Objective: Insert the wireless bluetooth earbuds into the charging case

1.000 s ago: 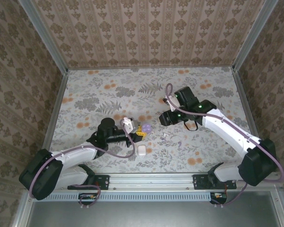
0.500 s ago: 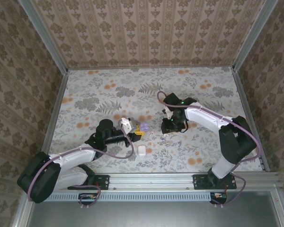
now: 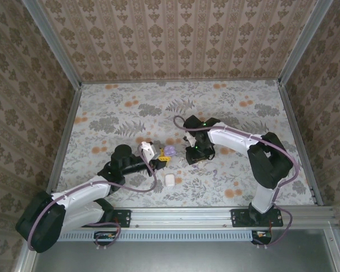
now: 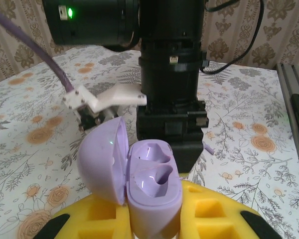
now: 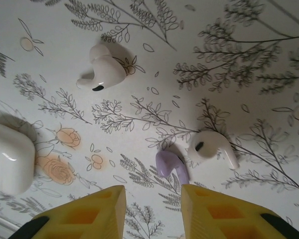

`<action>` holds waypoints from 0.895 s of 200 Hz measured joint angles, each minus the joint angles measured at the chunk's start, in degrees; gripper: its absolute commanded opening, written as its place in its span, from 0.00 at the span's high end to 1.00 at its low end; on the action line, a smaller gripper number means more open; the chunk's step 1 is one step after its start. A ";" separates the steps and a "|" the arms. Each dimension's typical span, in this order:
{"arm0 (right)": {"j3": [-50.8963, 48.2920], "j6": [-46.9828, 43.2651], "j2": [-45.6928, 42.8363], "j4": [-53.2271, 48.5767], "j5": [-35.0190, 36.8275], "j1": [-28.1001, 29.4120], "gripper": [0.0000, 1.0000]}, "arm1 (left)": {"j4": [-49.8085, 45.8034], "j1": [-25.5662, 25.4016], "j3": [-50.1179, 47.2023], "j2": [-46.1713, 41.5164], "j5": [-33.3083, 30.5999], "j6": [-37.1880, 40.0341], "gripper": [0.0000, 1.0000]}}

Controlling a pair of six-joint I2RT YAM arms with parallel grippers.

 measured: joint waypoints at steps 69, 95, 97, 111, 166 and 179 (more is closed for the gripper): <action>1.11 -2.08 5.01 -0.31 1.66 0.94 0.65 | -1.81 0.00 0.00 -0.13 -0.48 0.00 0.87; 1.64 -2.47 5.75 -0.33 1.88 1.05 0.65 | -1.95 0.00 0.00 -0.13 -0.50 0.00 0.87; 1.68 -2.49 5.84 -0.31 1.92 1.05 0.65 | -1.95 0.00 0.00 -0.13 -0.50 0.00 0.87; 2.10 -2.51 6.36 -0.42 2.49 1.07 0.65 | -1.97 0.00 0.00 -0.13 -0.50 0.00 0.86; 2.60 -2.67 7.63 -1.11 4.83 1.64 0.68 | -1.97 0.00 -0.02 -0.15 -0.68 0.00 0.86; 2.62 -2.64 7.63 -1.16 5.35 1.84 0.69 | -1.97 0.00 0.00 -0.15 -0.68 0.00 0.86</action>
